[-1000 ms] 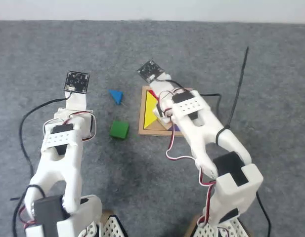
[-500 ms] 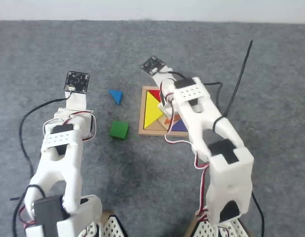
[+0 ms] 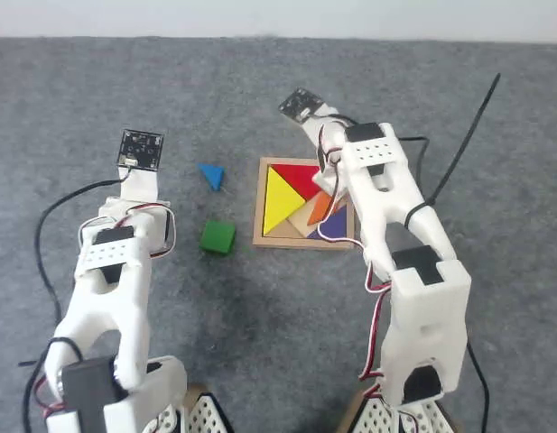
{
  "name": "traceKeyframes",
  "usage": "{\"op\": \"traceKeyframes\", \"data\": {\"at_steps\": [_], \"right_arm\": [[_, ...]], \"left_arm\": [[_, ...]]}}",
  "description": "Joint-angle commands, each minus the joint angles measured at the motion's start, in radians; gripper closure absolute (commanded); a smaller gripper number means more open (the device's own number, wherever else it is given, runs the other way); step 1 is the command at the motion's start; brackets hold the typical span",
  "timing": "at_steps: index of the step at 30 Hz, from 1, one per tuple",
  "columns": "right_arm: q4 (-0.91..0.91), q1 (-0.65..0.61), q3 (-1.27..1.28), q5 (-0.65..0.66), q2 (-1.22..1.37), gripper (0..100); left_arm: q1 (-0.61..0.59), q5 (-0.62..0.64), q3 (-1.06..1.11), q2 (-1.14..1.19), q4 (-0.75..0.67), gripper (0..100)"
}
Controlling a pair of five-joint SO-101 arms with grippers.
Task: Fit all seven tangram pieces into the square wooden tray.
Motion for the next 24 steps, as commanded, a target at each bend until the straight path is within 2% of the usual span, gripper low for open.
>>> {"op": "traceKeyframes", "data": {"at_steps": [1,9,15,18,24], "right_arm": [[-0.027,0.01,-0.057,-0.029,-0.028,99.1],[0.162,-0.09,-0.015,-0.087,-0.156,99.1],[0.116,-0.125,0.038,-0.075,-0.053,99.1],[0.148,-0.108,-0.031,-0.026,0.016,99.1],[0.314,-0.042,-0.275,-0.012,0.151,99.1]], "left_arm": [[0.002,-0.008,-0.056,-0.005,0.008,99],[0.002,-0.008,-0.056,-0.005,0.008,99],[0.002,-0.008,-0.056,-0.005,0.008,99],[0.002,-0.008,-0.056,-0.005,0.008,99],[0.002,-0.008,-0.056,-0.005,0.008,99]]}}
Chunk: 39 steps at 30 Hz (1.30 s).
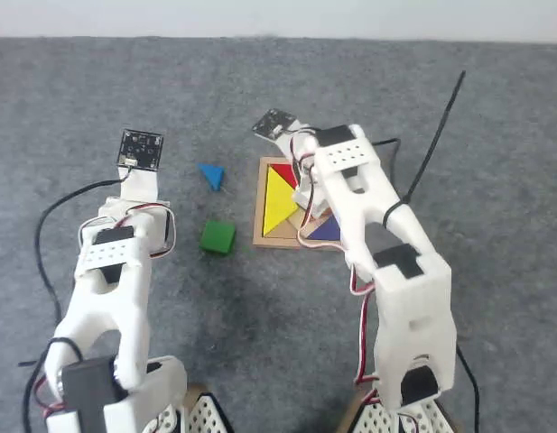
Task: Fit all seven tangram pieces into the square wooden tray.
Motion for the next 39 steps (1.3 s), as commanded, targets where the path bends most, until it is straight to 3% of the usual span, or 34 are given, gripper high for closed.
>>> {"op": "traceKeyframes", "data": {"at_steps": [1,6,14,25,30,36,39], "right_arm": [[0.104,0.058,-0.18,0.018,0.05,99.1],[0.2,0.111,-0.336,0.094,0.131,99.1],[0.232,0.124,-0.428,0.091,0.151,99.1],[0.312,0.177,-0.446,-0.083,-0.059,99.1],[0.308,0.197,-0.445,-0.112,-0.061,99.0],[0.285,0.203,-0.37,-0.11,-0.105,99.0],[0.202,0.229,-0.233,-0.114,-0.196,99.0]], "left_arm": [[0.002,-0.008,-0.056,-0.005,0.008,99],[0.002,-0.008,-0.056,-0.005,0.008,99],[0.002,-0.008,-0.056,-0.005,0.008,99],[0.002,-0.006,-0.047,-0.029,0.008,99],[0.006,-0.005,0.084,-0.219,-0.025,99],[0.011,-0.008,0.41,-0.557,-0.287,99],[0.015,-0.006,0.499,-0.698,-0.313,98]]}}
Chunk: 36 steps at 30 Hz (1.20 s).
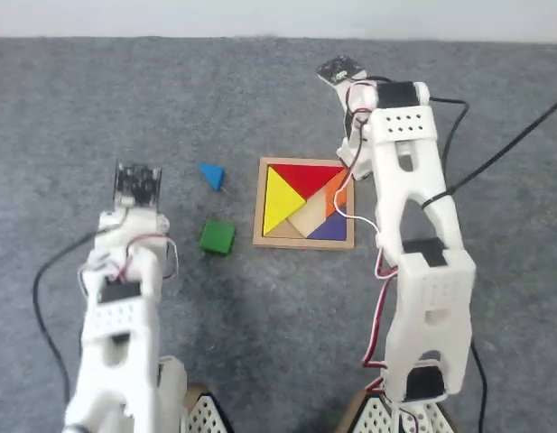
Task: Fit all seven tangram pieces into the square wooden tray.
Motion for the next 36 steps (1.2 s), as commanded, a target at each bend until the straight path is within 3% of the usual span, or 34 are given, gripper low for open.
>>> {"op": "traceKeyframes", "data": {"at_steps": [1,5,11,18,24,30,36], "right_arm": [[-0.108,0.041,0.146,-0.012,-0.194,99.0],[-0.332,0.047,0.493,-0.012,-0.444,99.0],[-0.805,0.042,1.063,-0.012,-0.852,99.0],[-1.122,0.047,1.534,-0.012,-1.133,99.0],[-1.276,0.027,1.749,-0.012,-1.267,99.1],[-1.351,-0.067,1.88,-0.002,-1.345,99.1],[-1.379,-0.074,1.923,0.043,-1.385,99.1]], "left_arm": [[0.025,-0.006,0.108,-0.241,-0.072,98],[0.052,-0.009,0.143,-0.284,-0.074,98],[0.098,-0.041,0.154,-0.284,-0.069,98],[0.16,-0.092,0.139,-0.282,0.015,98],[0.229,-0.086,0.012,-0.279,0.315,88],[0.313,-0.083,-0.001,-0.247,0.334,86],[0.308,-0.009,-0.268,0.187,0.416,80]]}}
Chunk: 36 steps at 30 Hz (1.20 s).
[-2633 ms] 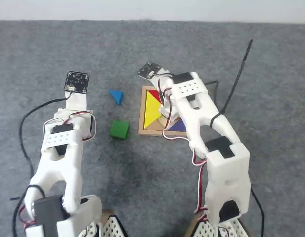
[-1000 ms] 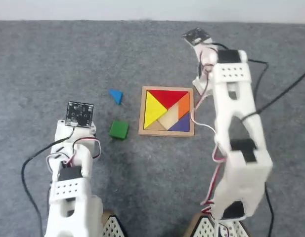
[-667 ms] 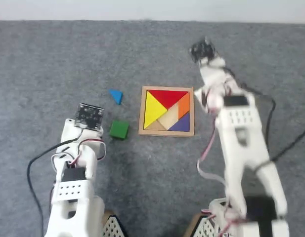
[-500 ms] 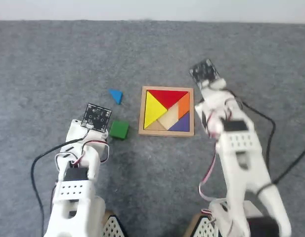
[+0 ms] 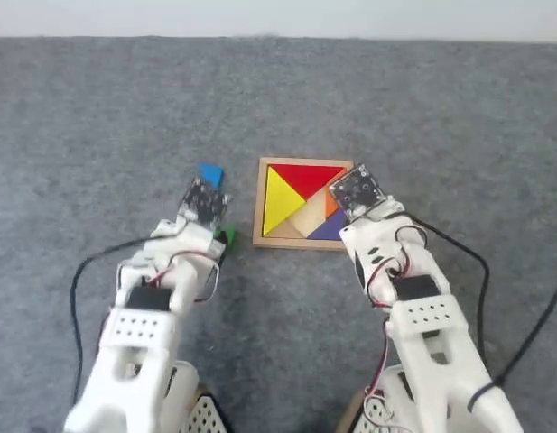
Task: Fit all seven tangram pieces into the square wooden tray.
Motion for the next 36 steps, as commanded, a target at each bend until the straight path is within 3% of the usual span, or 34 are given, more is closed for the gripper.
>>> {"op": "traceKeyframes", "data": {"at_steps": [1,6,11,15,36], "right_arm": [[-0.025,-0.007,-0.006,0.023,-0.044,99.1],[-0.025,-0.007,-0.005,0.026,-0.039,99.1],[-0.027,-0.007,-0.005,0.026,-0.039,99.1],[-0.042,-0.007,-0.003,0.026,-0.038,99.1],[-0.047,-0.004,-0.002,0.028,-0.038,99.1]], "left_arm": [[0.008,0.04,-0.283,0.408,0.04,80],[0.006,0.068,-0.679,0.813,0.319,80],[0.005,0.095,-0.906,1.033,0.493,80],[-0.009,0.147,-0.961,1.08,0.506,80],[-0.006,0.153,-0.969,1.092,0.566,76]]}}
